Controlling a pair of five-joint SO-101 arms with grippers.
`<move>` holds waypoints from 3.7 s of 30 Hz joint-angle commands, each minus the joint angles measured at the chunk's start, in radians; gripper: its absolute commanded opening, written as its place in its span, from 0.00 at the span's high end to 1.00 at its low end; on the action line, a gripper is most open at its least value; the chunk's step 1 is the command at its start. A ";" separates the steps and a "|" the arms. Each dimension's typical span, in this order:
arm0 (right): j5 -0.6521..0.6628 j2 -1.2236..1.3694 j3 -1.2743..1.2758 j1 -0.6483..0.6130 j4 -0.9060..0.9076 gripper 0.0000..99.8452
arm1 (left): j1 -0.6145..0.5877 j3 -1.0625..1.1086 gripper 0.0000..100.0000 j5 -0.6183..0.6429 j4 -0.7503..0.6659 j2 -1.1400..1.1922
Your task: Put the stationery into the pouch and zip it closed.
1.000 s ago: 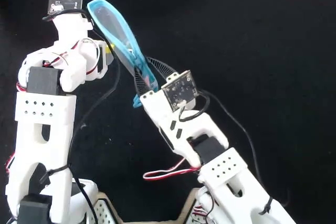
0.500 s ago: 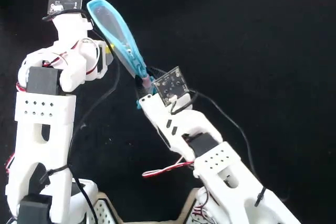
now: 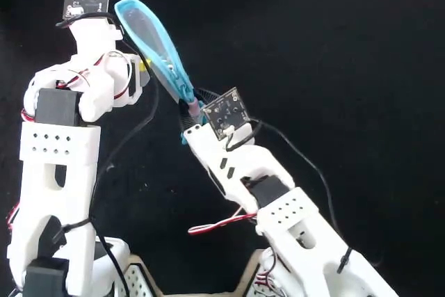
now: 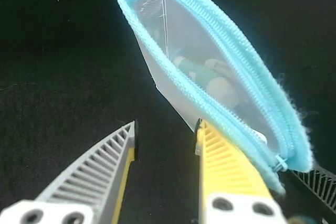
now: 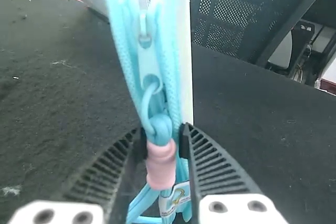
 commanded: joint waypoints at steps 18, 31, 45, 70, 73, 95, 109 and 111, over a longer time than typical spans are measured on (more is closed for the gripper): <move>-0.008 -0.002 -0.079 0.012 -0.009 0.89 | 0.008 -0.061 0.81 0.002 0.003 -0.005; -0.006 -0.171 -0.067 0.009 0.106 0.99 | 0.008 -0.061 0.81 0.002 0.003 -0.003; -0.003 -0.064 -0.074 0.014 0.025 0.97 | 0.008 -0.061 0.81 0.002 0.003 -0.003; 0.069 -0.294 -0.265 0.068 0.387 0.99 | 0.008 -0.061 0.81 0.002 -0.003 -0.006; 0.071 -0.246 -0.358 0.068 0.446 0.99 | 0.008 -0.067 0.81 0.003 -0.003 -0.009; 0.264 0.096 -0.820 0.074 0.664 0.99 | -0.107 0.012 0.81 0.000 0.084 -0.118; 0.568 0.101 -0.897 0.074 0.816 0.99 | -0.007 0.349 0.81 0.011 -0.061 -0.146; 0.606 0.099 -0.898 0.074 0.816 0.99 | 0.027 0.380 0.81 0.038 -0.081 -0.147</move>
